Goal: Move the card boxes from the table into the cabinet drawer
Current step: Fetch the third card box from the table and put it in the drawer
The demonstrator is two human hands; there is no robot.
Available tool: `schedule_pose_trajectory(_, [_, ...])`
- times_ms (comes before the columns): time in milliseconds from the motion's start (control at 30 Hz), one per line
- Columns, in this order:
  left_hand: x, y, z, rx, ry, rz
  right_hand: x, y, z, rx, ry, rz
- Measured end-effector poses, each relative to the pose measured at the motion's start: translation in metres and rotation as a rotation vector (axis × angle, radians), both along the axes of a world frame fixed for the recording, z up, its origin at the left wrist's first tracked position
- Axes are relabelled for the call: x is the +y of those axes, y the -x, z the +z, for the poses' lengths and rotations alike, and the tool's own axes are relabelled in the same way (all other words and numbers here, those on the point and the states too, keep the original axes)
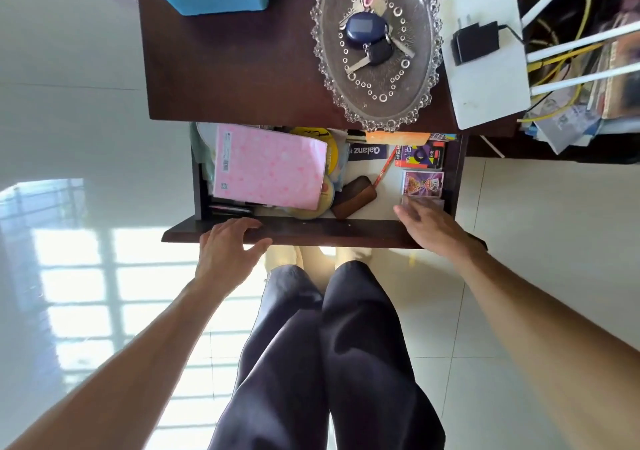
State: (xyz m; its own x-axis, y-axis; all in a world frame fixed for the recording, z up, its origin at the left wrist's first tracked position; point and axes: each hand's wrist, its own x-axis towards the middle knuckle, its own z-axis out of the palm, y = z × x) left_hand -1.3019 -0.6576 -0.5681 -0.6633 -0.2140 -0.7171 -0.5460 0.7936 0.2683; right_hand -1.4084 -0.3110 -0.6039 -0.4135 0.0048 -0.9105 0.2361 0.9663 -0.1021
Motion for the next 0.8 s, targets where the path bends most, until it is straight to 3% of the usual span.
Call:
schedule_pose_trajectory(100, [0.005, -0.003, 0.019, 0.100, 0.062, 0.289, -0.007, -0.020, 0.027, 0.258, 0.065, -0.422])
schedule_pose_trajectory(200, [0.009, -0.008, 0.036, 0.104, 0.032, 0.664, -0.009, -0.042, 0.052, 0.343, 0.087, -0.731])
schedule_pose_trajectory(300, [0.008, -0.016, 0.042, -0.067, 0.035, 0.844, -0.007, -0.057, 0.063, 0.301, 0.039, -1.128])
schedule_pose_trajectory(400, [0.007, -0.020, 0.039, -0.172, -0.122, 1.122, -0.001, -0.069, 0.064, 0.169, 0.005, -1.460])
schedule_pose_trajectory(500, [0.005, -0.017, 0.035, -0.195, -0.292, 1.436, 0.000, -0.078, 0.065, 0.035, 0.106, -1.749])
schedule_pose_trajectory(633, [-0.001, -0.008, 0.033, -0.142, -0.475, 1.704, -0.003, -0.074, 0.067, -0.023, 0.333, -2.039])
schedule_pose_trajectory(800, [-0.001, -0.008, 0.031, -0.081, -0.564, 1.827, -0.016, -0.068, 0.066, 0.066, 0.324, -2.127])
